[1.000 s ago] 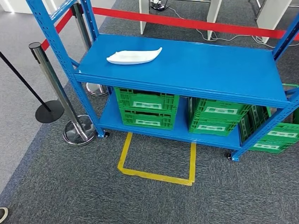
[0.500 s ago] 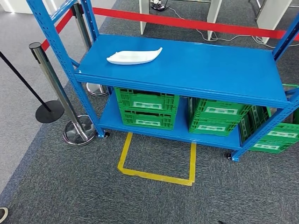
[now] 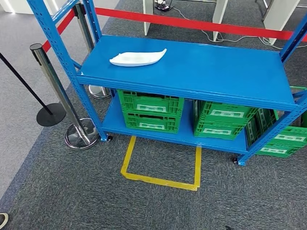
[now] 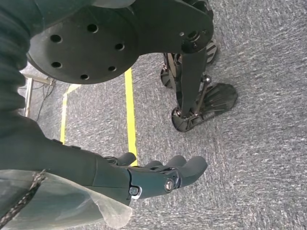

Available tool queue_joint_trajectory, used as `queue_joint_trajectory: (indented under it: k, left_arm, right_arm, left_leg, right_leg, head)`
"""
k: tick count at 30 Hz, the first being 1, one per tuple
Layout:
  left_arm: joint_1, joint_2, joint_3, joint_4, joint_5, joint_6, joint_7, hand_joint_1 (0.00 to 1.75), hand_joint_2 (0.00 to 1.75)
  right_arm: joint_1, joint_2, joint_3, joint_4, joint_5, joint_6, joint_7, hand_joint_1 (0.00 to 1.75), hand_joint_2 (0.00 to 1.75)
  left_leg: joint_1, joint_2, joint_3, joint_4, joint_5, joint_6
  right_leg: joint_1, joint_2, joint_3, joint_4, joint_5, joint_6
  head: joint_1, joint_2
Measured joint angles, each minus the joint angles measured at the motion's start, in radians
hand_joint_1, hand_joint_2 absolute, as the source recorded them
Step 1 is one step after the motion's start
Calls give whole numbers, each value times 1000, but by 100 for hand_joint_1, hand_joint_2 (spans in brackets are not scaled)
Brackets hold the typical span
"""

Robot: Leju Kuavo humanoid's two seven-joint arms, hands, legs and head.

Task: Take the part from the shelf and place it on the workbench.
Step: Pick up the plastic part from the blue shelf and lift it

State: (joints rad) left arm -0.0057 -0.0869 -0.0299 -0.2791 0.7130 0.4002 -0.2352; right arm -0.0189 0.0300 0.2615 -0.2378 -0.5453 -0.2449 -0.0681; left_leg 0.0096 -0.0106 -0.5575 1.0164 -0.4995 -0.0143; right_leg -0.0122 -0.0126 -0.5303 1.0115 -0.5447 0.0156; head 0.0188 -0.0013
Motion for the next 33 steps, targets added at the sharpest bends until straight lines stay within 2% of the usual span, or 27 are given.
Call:
queue_joint_trajectory:
  k: [1,6,11,14,17,19,24,33]
  left_arm:
    - [0,0,0,0,1,1,-4,0,0]
    - [-4,0,8,-2,28,24,-56,0,0]
    - [16,-6,95,-86,37,157,-88,0,0]
    - [60,-30,221,-236,-111,265,-83,0,0]
    - [91,-57,357,-435,-357,278,-97,0,0]
    - [85,-66,400,-563,-479,275,-113,0,0]
    - [81,-83,450,-841,-608,296,-60,0,0]
    - [104,-100,463,-1041,-649,294,-134,0,0]
  right_arm:
    - [0,0,1,1,0,0,-1,0,0]
    - [-5,2,4,1,1,-6,-3,0,0]
    - [-7,2,11,2,5,-5,-12,0,0]
    - [-8,2,13,2,14,-4,-22,0,0]
    - [-8,2,20,2,28,7,-22,0,0]
    - [-10,2,25,2,34,16,-20,0,0]
    - [-10,2,34,2,35,18,-17,0,0]
    - [-7,2,39,2,35,33,-10,0,0]
  left_leg:
    - [0,0,0,0,0,0]
    - [0,0,0,0,0,0]
    - [0,0,0,0,0,0]
    - [0,0,0,0,0,0]
    - [0,0,1,1,0,0]
    - [0,0,1,0,0,0]
    - [1,1,2,0,1,0]
    - [0,1,2,0,0,0]
  right_leg:
    - [0,0,0,0,0,0]
    - [0,0,0,0,0,0]
    - [0,0,0,0,0,0]
    - [0,0,-1,0,0,0]
    - [0,0,-8,0,0,0]
    - [0,0,-5,0,0,0]
    - [1,2,2,1,1,0]
    - [1,1,2,0,0,0]
  head:
    - [0,0]
    - [0,0]
    - [0,0]
    - [0,0]
    - [0,0]
    - [0,0]
    - [0,0]
    - [0,0]
